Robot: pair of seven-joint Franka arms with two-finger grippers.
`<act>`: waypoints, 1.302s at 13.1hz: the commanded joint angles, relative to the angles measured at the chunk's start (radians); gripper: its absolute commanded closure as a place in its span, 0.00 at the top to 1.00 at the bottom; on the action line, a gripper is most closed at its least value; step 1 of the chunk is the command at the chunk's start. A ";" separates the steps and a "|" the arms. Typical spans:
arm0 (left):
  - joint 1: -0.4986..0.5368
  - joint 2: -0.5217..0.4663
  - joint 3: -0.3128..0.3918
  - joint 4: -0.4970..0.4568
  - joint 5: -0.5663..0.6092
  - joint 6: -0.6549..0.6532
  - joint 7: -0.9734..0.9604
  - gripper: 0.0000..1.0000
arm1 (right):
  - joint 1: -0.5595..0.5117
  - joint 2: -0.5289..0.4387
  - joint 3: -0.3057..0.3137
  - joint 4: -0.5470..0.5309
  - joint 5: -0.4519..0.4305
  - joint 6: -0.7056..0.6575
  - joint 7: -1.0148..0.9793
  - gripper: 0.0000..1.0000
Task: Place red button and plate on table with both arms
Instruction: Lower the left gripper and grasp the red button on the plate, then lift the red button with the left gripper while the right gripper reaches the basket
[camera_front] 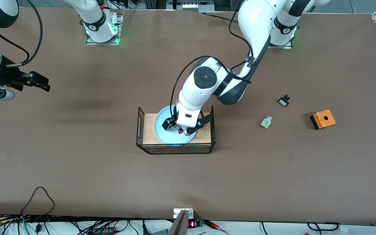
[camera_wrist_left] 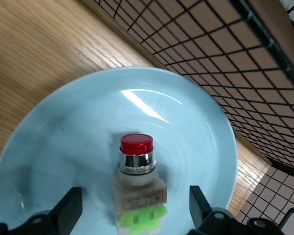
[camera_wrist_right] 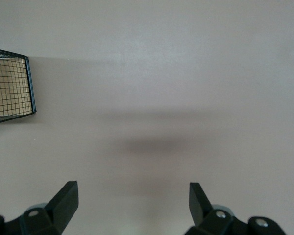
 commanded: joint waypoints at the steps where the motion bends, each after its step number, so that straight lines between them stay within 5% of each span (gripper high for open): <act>1: -0.014 0.018 0.020 0.048 0.039 -0.030 -0.029 0.57 | -0.008 -0.009 0.000 0.010 0.016 0.003 0.011 1.00; 6: -0.012 0.007 0.019 0.042 0.078 -0.082 -0.023 0.21 | -0.022 0.000 0.002 0.014 0.028 0.009 0.011 1.00; 11: -0.006 -0.100 0.008 0.049 0.074 -0.279 -0.020 0.20 | -0.070 -0.004 -0.005 0.016 0.148 0.011 -0.006 1.00; 17: 0.046 -0.275 0.013 0.049 0.068 -0.611 0.199 0.21 | -0.051 -0.012 0.008 0.028 0.142 -0.030 0.113 1.00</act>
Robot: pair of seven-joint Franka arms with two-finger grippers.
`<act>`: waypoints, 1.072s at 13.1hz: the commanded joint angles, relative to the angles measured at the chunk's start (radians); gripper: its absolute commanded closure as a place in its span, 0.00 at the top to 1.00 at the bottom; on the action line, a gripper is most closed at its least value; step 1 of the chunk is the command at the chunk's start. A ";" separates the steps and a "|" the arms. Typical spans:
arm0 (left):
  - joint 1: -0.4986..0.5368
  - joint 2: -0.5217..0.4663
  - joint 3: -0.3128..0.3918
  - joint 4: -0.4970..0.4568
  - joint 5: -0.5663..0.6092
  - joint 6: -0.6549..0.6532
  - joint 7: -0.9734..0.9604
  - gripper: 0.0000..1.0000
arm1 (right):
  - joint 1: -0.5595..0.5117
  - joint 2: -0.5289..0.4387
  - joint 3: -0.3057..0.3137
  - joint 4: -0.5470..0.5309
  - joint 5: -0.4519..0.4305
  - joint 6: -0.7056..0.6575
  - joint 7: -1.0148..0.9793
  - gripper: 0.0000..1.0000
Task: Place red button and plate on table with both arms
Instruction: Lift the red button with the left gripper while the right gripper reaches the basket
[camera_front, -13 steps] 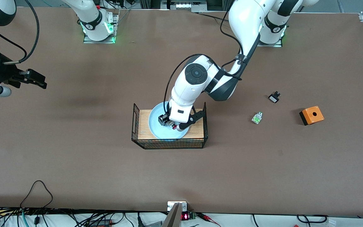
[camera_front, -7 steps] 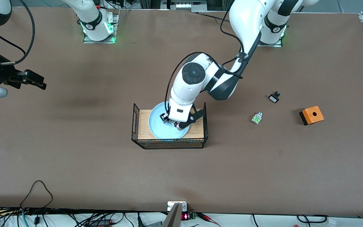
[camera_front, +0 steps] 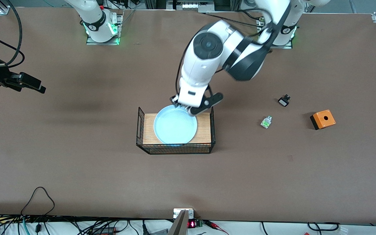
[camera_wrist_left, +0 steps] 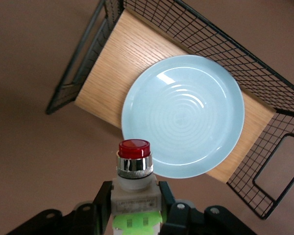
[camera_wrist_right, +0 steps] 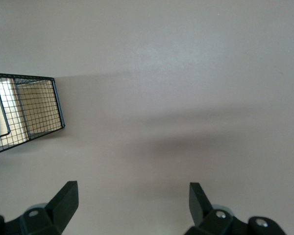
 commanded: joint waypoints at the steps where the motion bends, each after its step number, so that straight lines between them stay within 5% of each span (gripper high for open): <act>1: 0.056 -0.063 0.000 -0.025 0.027 -0.119 0.228 0.21 | 0.029 -0.012 0.009 0.024 0.006 -0.056 0.084 1.00; 6: 0.189 -0.068 0.008 -0.068 0.067 -0.260 0.718 0.22 | 0.238 -0.010 0.009 0.040 0.012 -0.073 0.444 1.00; 9: 0.278 -0.103 0.009 -0.181 0.130 -0.262 1.040 0.25 | 0.380 -0.004 0.009 0.040 0.019 -0.056 0.674 1.00; 14: 0.380 -0.142 0.006 -0.364 0.302 -0.193 1.202 0.25 | 0.557 0.077 0.009 0.041 0.015 0.072 0.998 1.00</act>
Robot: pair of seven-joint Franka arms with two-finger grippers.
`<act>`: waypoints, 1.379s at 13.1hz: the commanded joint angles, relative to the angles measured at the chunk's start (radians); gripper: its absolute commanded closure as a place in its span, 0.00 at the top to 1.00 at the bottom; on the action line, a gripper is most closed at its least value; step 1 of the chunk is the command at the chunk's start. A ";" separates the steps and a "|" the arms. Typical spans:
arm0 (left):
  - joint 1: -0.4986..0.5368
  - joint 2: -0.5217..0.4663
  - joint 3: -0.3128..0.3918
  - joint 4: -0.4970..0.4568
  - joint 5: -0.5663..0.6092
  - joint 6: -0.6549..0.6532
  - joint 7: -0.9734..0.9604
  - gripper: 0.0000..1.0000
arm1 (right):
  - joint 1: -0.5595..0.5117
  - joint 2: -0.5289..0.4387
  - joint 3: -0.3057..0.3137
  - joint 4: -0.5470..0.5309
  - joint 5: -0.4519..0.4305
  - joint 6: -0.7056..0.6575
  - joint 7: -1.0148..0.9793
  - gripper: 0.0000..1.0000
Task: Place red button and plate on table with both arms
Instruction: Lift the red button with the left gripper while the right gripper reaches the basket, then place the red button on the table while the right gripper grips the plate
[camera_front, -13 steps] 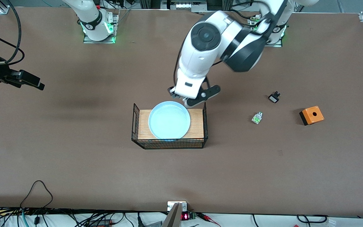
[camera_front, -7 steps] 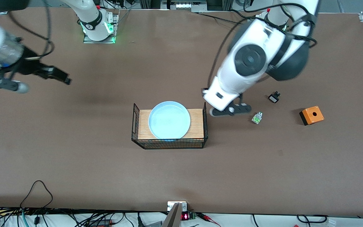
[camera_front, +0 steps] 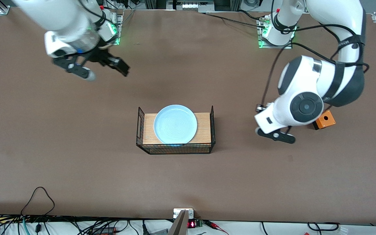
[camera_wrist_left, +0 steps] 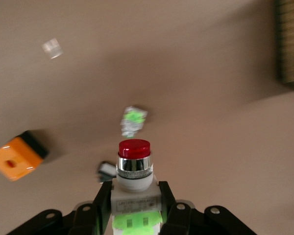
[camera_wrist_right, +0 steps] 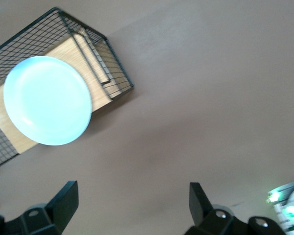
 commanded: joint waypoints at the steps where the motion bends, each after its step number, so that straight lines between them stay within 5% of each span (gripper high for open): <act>1: 0.042 -0.097 -0.015 -0.196 0.062 0.107 0.048 0.25 | 0.067 0.072 -0.013 0.013 0.006 0.062 0.138 1.00; 6: 0.199 -0.116 -0.015 -0.468 0.063 0.484 0.193 0.25 | 0.126 0.178 -0.014 0.015 -0.001 0.185 0.274 1.00; 12: 0.263 0.017 -0.018 -0.556 0.061 0.825 0.236 0.25 | 0.126 0.270 -0.017 0.013 0.003 0.288 0.344 1.00; 14: 0.268 0.027 -0.020 -0.565 0.059 0.843 0.236 0.25 | 0.127 0.302 -0.019 0.013 0.000 0.338 0.375 1.00; 16: 0.271 0.040 -0.020 -0.562 0.059 0.847 0.236 0.34 | 0.113 0.331 -0.022 0.013 0.003 0.406 0.390 1.00; 18: 0.270 0.042 -0.020 -0.560 0.059 0.846 0.220 0.67 | 0.112 0.362 -0.022 0.013 0.005 0.469 0.392 1.00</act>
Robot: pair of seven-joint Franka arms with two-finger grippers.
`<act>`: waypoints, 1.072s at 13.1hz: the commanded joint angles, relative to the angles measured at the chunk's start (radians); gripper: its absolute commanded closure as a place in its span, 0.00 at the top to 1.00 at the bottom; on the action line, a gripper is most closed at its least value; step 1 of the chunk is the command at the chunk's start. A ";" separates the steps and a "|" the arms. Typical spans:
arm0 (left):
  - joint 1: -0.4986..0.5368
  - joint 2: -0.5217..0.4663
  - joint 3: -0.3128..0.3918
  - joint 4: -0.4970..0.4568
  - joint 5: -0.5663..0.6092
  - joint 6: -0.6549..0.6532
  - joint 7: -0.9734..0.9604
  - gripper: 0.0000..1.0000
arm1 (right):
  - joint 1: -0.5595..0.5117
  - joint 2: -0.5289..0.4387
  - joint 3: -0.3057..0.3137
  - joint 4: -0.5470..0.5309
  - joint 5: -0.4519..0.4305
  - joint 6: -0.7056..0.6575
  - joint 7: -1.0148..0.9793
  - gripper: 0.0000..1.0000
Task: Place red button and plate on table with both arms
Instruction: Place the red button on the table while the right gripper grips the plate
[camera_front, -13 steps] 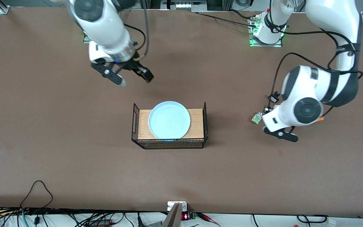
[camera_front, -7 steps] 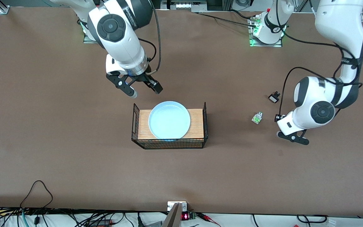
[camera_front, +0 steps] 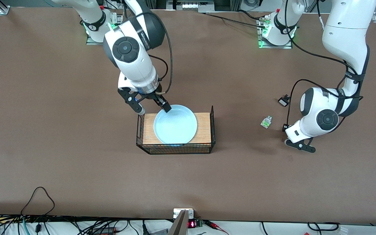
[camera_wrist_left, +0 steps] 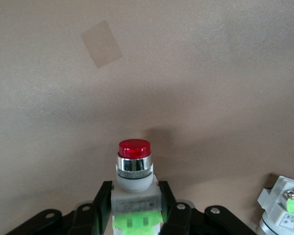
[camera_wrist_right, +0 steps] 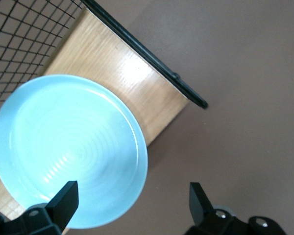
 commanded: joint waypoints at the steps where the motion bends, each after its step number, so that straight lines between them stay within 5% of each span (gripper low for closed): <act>1: 0.012 -0.009 -0.015 -0.002 0.014 0.005 0.002 0.87 | -0.001 0.040 -0.004 0.013 0.005 0.064 0.022 1.00; 2: 0.010 -0.015 -0.015 0.001 0.014 -0.005 0.001 1.00 | -0.002 0.052 -0.004 0.013 0.005 0.082 0.020 1.00; 6: -0.016 -0.107 -0.020 0.032 0.004 -0.128 -0.034 1.00 | 0.002 0.075 -0.004 0.004 0.007 0.105 0.022 1.00; 10: -0.019 -0.176 -0.071 0.200 0.001 -0.478 -0.132 1.00 | 0.008 0.095 -0.004 -0.002 0.008 0.096 0.032 1.00; 14: -0.017 -0.285 -0.118 0.254 0.001 -0.663 -0.226 1.00 | 0.013 0.097 -0.004 -0.002 0.010 0.099 0.053 1.00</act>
